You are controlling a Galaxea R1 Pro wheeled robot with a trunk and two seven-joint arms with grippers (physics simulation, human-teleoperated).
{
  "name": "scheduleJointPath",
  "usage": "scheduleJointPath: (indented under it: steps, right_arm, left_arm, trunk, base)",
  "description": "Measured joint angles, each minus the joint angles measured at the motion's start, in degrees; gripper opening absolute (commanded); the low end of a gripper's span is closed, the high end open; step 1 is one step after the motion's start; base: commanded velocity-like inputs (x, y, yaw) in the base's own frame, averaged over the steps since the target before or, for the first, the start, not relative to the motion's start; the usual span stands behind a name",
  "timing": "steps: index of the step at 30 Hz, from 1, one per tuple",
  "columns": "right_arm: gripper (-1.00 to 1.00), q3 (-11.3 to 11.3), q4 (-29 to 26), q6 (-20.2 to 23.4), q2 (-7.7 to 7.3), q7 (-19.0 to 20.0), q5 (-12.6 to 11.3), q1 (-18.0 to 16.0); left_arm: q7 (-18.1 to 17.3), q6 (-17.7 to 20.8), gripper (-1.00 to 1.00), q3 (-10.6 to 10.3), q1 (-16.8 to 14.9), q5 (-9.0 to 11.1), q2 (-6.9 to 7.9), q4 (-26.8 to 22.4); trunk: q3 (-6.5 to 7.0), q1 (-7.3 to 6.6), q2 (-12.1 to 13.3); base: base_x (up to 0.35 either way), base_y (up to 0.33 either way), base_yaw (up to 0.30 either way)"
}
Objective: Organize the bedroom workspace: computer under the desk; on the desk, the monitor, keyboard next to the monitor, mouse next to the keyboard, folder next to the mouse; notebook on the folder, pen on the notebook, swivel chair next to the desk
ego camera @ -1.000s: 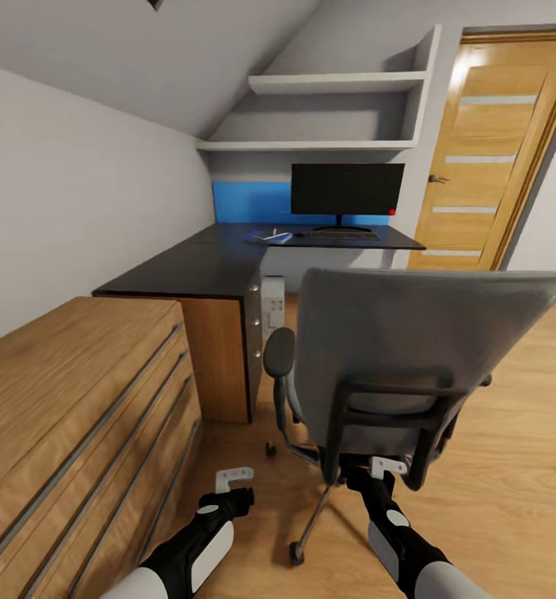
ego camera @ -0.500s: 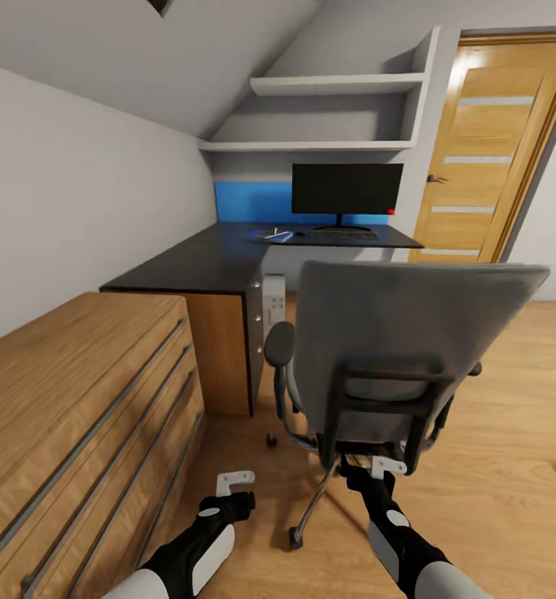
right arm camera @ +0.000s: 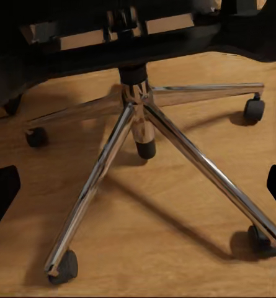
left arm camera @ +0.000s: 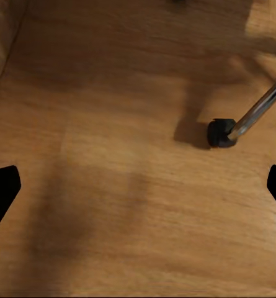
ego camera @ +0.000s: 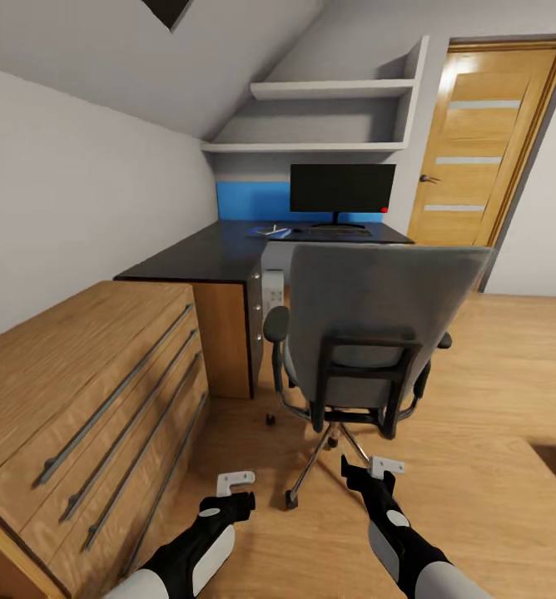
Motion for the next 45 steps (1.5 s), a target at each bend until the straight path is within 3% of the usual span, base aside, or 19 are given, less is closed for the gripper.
scheduleJointPath:
  steps: [9, 19, 25, 28, 29, 31, 32, 37, 45]
  right_arm:
    - [1.00, 0.0, 0.1, 0.0, 0.05, 0.0, 2.7, 0.0]
    - [1.00, 0.2, 0.0, 0.0, 0.12, 0.0, 3.5, 0.0]
    - [1.00, 0.3, 0.1, 0.0, 0.14, 0.0, 3.5, 0.0]
    - [1.00, 0.3, 0.0, -0.4, 0.90, 0.1, 3.6, 0.0]
    - [1.00, 0.4, 0.1, -4.1, 1.04, 0.0, 3.9, 0.1]
    - [1.00, 0.5, 0.4, -5.0, 1.12, 0.1, 4.5, 0.1]
    - [1.00, 0.5, 1.0, -5.6, 1.29, 0.1, 6.5, 0.2]
    - [1.00, 0.4, 1.4, -5.9, 1.41, 0.2, 8.3, 0.2]
    - [1.00, 0.4, 1.6, -6.9, 1.38, 0.2, 9.1, 0.2]
  left_arm:
    - [0.2, -0.2, 1.00, 0.0, 0.0, -0.1, 0.03, 0.0]
    - [0.2, -1.2, 1.00, -1.4, 0.0, -0.1, -0.07, 0.1]
    - [0.3, -4.8, 1.00, -1.9, 0.0, -0.2, -0.17, 0.4]
    - [0.2, -6.0, 1.00, -1.9, 0.0, -0.3, -0.75, 0.9]
    - [0.2, -6.6, 1.00, -2.0, -0.1, -0.4, -0.89, 1.0]
    - [0.3, -6.7, 1.00, -2.0, -0.1, -0.4, -1.00, 1.0]
    - [0.5, -6.8, 1.00, -2.0, -0.1, -0.4, -1.09, 1.0]
    - [0.6, -8.0, 1.00, -2.1, -0.1, -0.5, -1.13, 1.0]
    - [0.5, -14.5, 1.00, -3.3, -0.1, -0.5, -2.03, 1.0]
  trunk:
    - [0.00, -0.02, 0.0]
    - [0.00, -0.04, 0.0]
    - [0.00, -0.03, 0.0]
    - [0.00, -0.03, 0.0]
    - [0.18, -0.25, 0.4]
    - [0.53, -0.68, 1.2]
    - [0.71, -0.90, 1.6]
    - [1.61, -2.00, 3.6]
    - [3.05, -3.76, 6.8]
  base:
    - [-0.181, -0.249, 0.000]
    - [0.051, -0.341, 0.000]
    - [0.036, -0.153, 0.000]
    - [0.014, -0.034, 0.000]
    - [0.002, -0.004, 0.000]
    - [0.000, -0.001, 0.000]
    - [0.000, 0.000, 0.000]
    - [0.000, 0.000, 0.000]
    - [0.000, 0.000, 0.000]
